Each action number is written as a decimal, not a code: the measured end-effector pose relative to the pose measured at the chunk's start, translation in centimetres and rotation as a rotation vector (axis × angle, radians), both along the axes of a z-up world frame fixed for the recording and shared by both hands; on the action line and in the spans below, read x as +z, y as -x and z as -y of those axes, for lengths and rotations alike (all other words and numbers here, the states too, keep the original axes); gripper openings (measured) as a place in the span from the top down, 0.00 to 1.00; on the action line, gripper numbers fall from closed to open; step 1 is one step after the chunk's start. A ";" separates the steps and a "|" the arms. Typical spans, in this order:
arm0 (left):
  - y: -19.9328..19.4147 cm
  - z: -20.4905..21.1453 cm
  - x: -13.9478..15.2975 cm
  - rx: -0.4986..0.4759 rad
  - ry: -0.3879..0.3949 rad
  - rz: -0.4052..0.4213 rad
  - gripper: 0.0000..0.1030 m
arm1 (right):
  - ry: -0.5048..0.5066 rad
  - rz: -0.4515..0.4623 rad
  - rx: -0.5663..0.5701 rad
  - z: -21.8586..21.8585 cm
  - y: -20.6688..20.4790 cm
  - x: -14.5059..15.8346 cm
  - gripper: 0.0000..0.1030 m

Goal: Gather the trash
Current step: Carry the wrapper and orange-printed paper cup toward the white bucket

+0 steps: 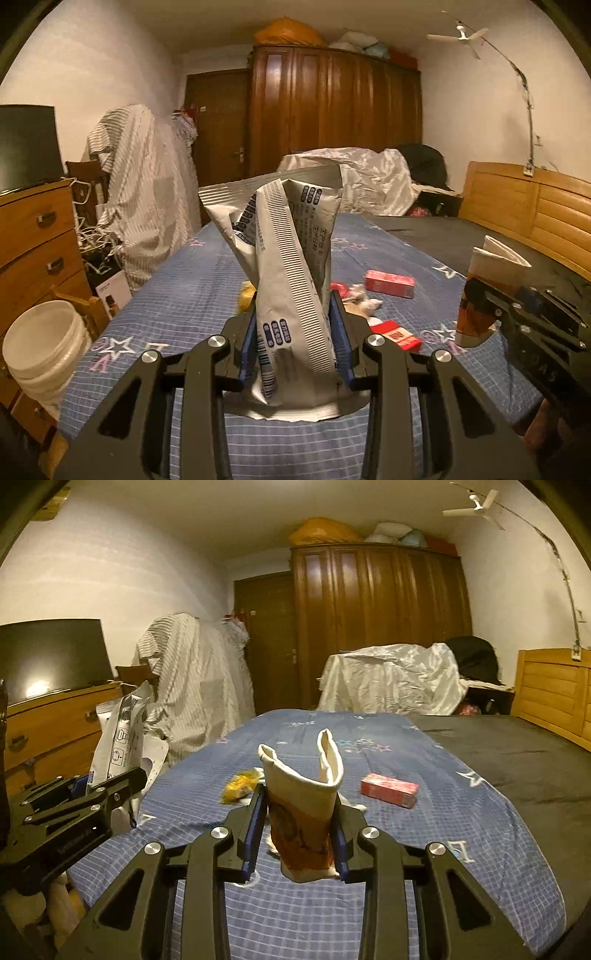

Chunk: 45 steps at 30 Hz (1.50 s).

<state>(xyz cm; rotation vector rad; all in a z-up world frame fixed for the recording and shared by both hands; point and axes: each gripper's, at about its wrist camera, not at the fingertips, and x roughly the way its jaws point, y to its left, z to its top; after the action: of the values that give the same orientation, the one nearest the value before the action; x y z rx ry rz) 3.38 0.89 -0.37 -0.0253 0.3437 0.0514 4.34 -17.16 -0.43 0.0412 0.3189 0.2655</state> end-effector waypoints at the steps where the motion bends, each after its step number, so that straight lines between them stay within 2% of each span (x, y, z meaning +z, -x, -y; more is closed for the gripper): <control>1: 0.0 -0.6 0.1 0.013 0.001 -0.001 0.68 | 0.005 0.004 0.017 -0.8 -0.3 0.3 0.68; 7: 0.5 -6.1 1.2 0.124 0.017 0.004 0.68 | -0.004 0.013 0.142 -6.3 -2.3 2.6 0.68; 12: 1.1 -10.9 2.6 0.222 0.019 0.017 0.68 | -0.002 0.026 0.256 -12.5 -4.0 5.0 0.68; 17: 1.9 -15.3 3.6 0.305 0.018 0.024 0.68 | 0.002 0.030 0.365 -19.1 -5.4 7.4 0.68; 24: 3.1 -22.2 4.7 0.426 0.027 -0.002 0.68 | 0.018 -0.021 0.541 -30.1 -8.0 10.1 0.68; 30: 4.0 -28.6 5.2 0.513 0.043 -0.058 0.68 | 0.056 -0.117 0.692 -40.5 -10.8 12.0 0.68; 34: 3.9 -32.6 4.9 0.541 0.071 -0.113 0.67 | 0.071 -0.215 0.762 -47.1 -13.0 12.0 0.68; 39: 3.5 -36.3 3.8 0.536 0.112 -0.191 0.67 | 0.136 -0.381 0.839 -54.8 -16.3 9.8 0.68; 45: 2.1 -40.5 1.3 0.521 0.178 -0.299 0.67 | 0.227 -0.519 0.886 -61.0 -17.4 5.7 0.68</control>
<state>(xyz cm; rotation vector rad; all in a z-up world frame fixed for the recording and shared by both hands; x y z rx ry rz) 1.29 41.41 0.92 -0.2862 0.6334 0.5449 21.73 43.79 5.30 -0.2672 0.8774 1.1032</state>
